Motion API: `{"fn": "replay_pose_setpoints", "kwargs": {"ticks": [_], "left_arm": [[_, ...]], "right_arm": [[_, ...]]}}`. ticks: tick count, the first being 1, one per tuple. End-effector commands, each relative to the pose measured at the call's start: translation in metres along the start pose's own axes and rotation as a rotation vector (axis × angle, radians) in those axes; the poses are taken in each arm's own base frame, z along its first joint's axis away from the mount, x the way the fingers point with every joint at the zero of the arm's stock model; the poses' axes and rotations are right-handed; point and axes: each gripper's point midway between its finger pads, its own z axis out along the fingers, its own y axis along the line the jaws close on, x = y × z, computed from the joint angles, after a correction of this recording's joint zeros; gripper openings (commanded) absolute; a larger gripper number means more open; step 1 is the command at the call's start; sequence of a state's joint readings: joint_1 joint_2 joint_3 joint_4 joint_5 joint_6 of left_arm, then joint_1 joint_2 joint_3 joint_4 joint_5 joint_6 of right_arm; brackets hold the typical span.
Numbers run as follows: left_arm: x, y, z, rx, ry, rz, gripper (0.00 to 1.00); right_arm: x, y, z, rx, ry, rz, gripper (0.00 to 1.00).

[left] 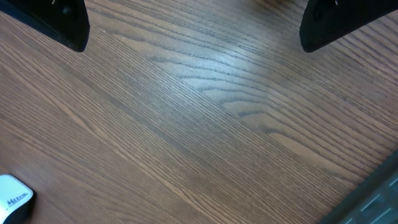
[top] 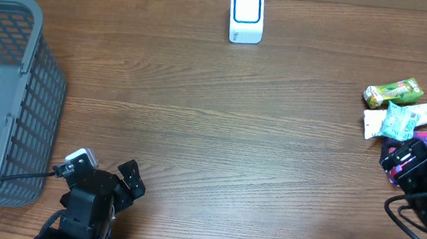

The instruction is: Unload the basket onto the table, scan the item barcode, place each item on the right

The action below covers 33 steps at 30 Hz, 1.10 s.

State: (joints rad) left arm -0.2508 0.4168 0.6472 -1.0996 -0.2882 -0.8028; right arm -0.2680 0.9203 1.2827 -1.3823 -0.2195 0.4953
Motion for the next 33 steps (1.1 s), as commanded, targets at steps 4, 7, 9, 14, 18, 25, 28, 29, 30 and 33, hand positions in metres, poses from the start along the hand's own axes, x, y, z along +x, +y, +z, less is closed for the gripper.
{"fn": "replay_pose_setpoints", "kwargs": {"ticks": [4,7,9,14,18,25,28,29,30,33], "left_arm": [[0.000,0.002,0.000,-0.004,-0.007,-0.008,0.99],[0.000,0.002,0.000,-0.004,-0.007,-0.008,1.00],[0.000,0.002,0.000,-0.004,-0.007,-0.008,1.00],[0.000,0.002,0.000,-0.004,-0.007,-0.008,1.00],[0.000,0.002,0.000,-0.004,-0.007,-0.008,0.99],[0.000,0.002,0.000,-0.004,-0.007,-0.008,1.00],[0.000,0.002,0.000,-0.004,-0.007,-0.008,0.99],[0.000,0.002,0.000,-0.004,-0.007,-0.008,1.00],[0.000,0.002,0.000,-0.004,-0.007,-0.008,1.00],[0.000,0.002,0.000,-0.004,-0.007,-0.008,0.99]], "right_arm": [[-0.033,0.033,-0.002,-0.106,-0.281,-0.372,1.00],[-0.038,0.042,-0.001,-0.154,-0.441,-0.427,1.00],[-0.039,0.045,0.001,-0.195,-0.526,-0.441,1.00],[-0.037,0.039,0.011,-0.325,-0.767,-0.439,1.00],[-0.021,0.025,0.026,-0.382,-0.844,-0.442,1.00],[0.011,-0.001,0.071,-0.410,-0.844,-0.453,1.00],[0.016,-0.006,0.083,-0.425,-0.863,-0.452,1.00],[0.018,-0.008,0.087,-0.427,-0.863,-0.453,1.00],[0.020,-0.010,0.091,-0.427,-0.861,-0.454,1.00],[0.024,-0.014,0.101,-0.411,-0.833,-0.457,1.00]]}}
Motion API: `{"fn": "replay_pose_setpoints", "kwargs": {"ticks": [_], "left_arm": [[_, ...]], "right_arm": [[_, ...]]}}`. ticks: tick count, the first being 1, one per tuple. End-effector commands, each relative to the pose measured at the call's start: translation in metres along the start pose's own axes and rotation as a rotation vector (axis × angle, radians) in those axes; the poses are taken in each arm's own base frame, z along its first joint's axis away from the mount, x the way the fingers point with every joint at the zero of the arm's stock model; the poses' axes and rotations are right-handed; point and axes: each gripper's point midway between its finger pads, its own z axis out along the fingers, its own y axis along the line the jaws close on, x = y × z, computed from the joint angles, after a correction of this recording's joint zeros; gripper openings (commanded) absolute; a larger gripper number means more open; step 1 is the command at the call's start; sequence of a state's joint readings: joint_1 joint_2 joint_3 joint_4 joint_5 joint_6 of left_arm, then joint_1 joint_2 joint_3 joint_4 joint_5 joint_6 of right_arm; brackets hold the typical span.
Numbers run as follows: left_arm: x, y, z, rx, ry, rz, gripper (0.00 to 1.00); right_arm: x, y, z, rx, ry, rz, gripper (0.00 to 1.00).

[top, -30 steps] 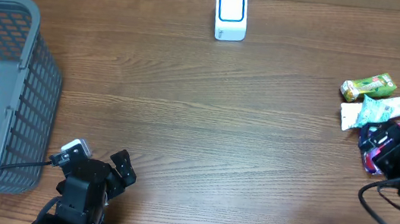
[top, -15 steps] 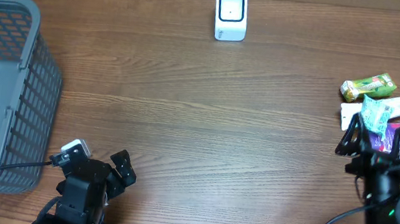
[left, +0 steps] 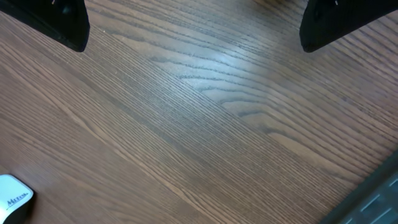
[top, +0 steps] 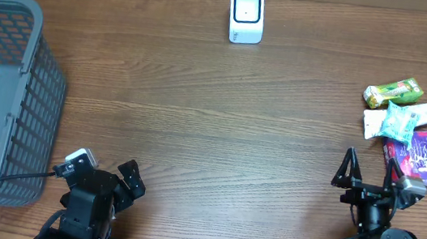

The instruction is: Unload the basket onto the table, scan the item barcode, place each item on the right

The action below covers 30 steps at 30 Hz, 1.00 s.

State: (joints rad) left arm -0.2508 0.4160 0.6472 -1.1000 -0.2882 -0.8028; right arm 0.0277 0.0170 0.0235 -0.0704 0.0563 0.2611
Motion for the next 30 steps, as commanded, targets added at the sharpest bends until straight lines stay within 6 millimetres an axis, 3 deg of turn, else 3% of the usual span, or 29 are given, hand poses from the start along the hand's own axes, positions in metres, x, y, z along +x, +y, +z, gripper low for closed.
{"fn": "replay_pose_setpoints", "kwargs": {"ticks": [1,30], "left_arm": [[-0.0003,0.0016,0.0001,-0.004,-0.006,-0.008,1.00],[-0.0001,0.0019,0.0001,-0.006,-0.005,-0.007,0.99]], "right_arm": [[0.0050,-0.0023,0.0000,0.008,0.004,-0.016,1.00],[0.0055,-0.0016,0.0000,0.004,0.006,-0.053,1.00]]}}
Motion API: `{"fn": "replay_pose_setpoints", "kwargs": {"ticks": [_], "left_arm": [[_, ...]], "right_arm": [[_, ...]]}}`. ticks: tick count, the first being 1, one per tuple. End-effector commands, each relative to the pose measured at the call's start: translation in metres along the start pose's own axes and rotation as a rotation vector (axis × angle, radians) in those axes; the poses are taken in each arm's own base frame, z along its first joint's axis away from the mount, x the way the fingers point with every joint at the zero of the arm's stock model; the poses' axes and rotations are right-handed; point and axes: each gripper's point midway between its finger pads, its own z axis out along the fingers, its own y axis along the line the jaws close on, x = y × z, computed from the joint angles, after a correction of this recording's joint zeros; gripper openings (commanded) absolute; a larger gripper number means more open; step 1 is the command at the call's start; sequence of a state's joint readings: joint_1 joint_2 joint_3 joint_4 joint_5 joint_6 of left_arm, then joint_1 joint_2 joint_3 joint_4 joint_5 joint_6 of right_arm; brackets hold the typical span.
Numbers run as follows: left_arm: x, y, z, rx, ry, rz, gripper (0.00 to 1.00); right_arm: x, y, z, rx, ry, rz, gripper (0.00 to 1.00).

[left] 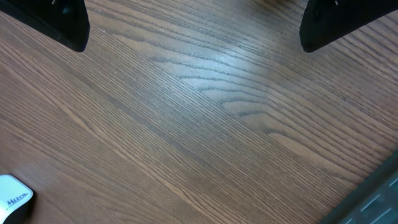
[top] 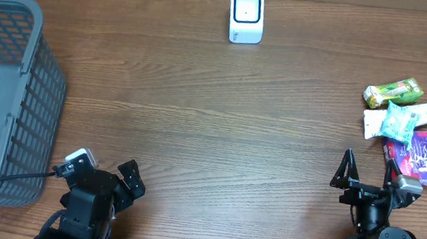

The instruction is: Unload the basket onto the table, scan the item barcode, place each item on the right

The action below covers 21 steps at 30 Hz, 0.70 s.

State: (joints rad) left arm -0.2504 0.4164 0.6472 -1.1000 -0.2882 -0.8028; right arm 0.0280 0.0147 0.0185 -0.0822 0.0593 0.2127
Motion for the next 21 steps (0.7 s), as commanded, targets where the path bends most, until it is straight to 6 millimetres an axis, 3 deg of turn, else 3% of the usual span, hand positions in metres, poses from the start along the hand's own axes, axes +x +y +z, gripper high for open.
{"fn": "replay_pose_setpoints", "kwargs": {"ticks": [1,11,14,21], "left_arm": [[0.000,0.002,0.000,-0.005,-0.005,-0.007,1.00],[-0.011,0.007,0.002,-0.040,-0.067,0.006,1.00],[-0.026,0.000,0.007,-0.015,-0.160,0.007,1.00],[-0.070,-0.055,0.009,0.246,-0.500,0.346,0.99]], "right_arm": [[0.001,0.000,0.000,-0.003,-0.007,-0.004,1.00],[0.001,0.000,0.000,-0.003,-0.007,-0.004,1.00],[0.001,0.000,0.000,-0.002,-0.007,-0.004,1.00],[0.001,0.000,0.000,-0.003,-0.007,-0.004,1.00]]}}
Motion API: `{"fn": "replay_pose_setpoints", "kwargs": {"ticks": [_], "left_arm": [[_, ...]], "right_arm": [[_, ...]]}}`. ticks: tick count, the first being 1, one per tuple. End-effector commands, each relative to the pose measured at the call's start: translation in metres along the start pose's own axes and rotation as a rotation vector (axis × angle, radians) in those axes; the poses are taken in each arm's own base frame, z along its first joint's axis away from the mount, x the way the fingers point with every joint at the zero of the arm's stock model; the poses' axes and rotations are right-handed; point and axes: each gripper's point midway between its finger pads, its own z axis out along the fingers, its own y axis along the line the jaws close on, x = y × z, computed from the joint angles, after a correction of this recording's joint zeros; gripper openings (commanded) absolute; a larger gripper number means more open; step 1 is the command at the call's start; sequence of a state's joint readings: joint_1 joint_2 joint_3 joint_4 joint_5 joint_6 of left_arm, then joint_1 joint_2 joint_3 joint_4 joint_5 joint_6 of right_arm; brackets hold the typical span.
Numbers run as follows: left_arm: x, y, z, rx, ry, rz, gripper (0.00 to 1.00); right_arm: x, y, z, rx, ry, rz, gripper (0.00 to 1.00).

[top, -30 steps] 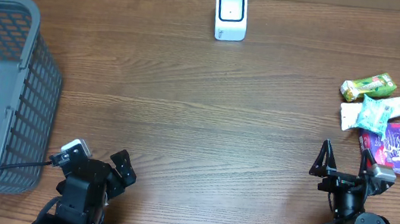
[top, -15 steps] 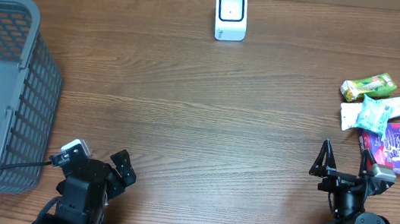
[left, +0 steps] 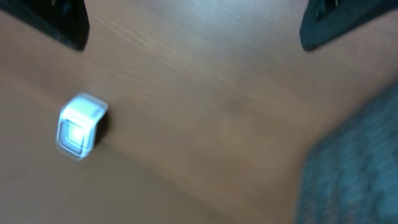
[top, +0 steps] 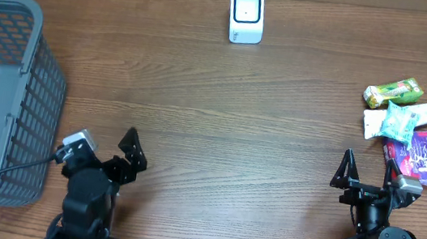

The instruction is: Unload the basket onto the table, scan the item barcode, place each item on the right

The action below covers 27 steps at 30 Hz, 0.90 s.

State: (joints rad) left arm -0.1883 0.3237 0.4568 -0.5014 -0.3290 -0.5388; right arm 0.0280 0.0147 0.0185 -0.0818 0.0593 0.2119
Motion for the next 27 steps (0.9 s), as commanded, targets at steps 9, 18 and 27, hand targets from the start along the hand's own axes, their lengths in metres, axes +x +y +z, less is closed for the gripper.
{"fn": "replay_pose_setpoints", "kwargs": {"ticks": [9,18,27], "left_arm": [[-0.005,-0.015,0.002,0.168,-0.269,0.575,1.00],[0.016,0.004,0.015,0.120,-0.308,0.667,0.99],[0.038,0.011,0.028,0.123,-0.262,0.678,0.99]], "right_arm": [[0.001,0.000,0.000,-0.003,-0.007,-0.004,1.00],[0.001,0.000,0.000,-0.003,-0.007,-0.004,1.00],[0.001,0.000,0.000,-0.002,-0.007,-0.004,1.00]]}}
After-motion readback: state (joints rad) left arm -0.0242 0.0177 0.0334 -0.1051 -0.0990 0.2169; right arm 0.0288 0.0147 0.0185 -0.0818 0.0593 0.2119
